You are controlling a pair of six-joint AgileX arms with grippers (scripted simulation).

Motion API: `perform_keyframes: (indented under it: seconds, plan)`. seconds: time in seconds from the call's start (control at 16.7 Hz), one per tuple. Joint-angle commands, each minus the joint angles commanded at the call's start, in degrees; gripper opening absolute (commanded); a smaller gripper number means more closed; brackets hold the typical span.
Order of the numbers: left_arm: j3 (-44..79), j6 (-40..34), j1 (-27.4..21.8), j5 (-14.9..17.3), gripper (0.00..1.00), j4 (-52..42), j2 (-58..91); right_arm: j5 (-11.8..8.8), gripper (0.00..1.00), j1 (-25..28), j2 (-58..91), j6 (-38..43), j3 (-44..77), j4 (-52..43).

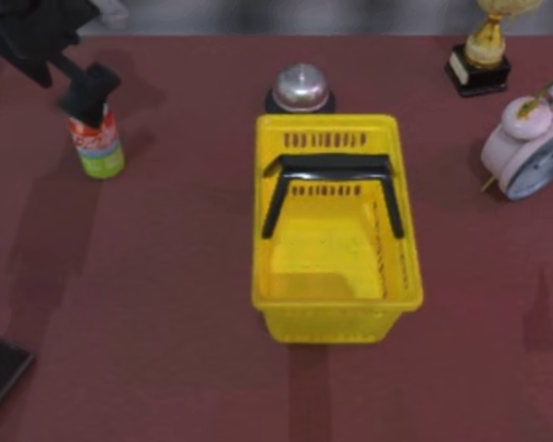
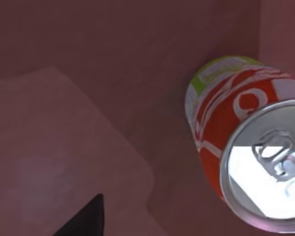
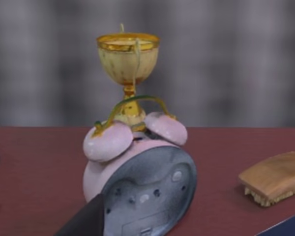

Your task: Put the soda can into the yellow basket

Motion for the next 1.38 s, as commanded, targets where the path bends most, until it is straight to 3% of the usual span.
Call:
perform_keyframes:
  seconds: [0.54,0.96,1.26,1.38]
  plan:
    - [3.2,1.0,0.2,0.0,1.00,-1.7,3.5,0.0,1.00,0.0,0.0,0.0,0.0,0.0]
    - [-8.8,0.7,-0.4,0.0,1.00,9.3,2.5,0.0,1.00,0.0,0.0,0.0,0.0,0.0]
    - [-9.9,0.7,-0.4,0.0,1.00,10.3,2.4,0.0,1.00,0.0,0.0,0.0,0.0,0.0]
    - [-9.9,0.7,-0.4,0.0,0.85,10.3,2.4,0.0,1.00,0.0,0.0,0.0,0.0,0.0]
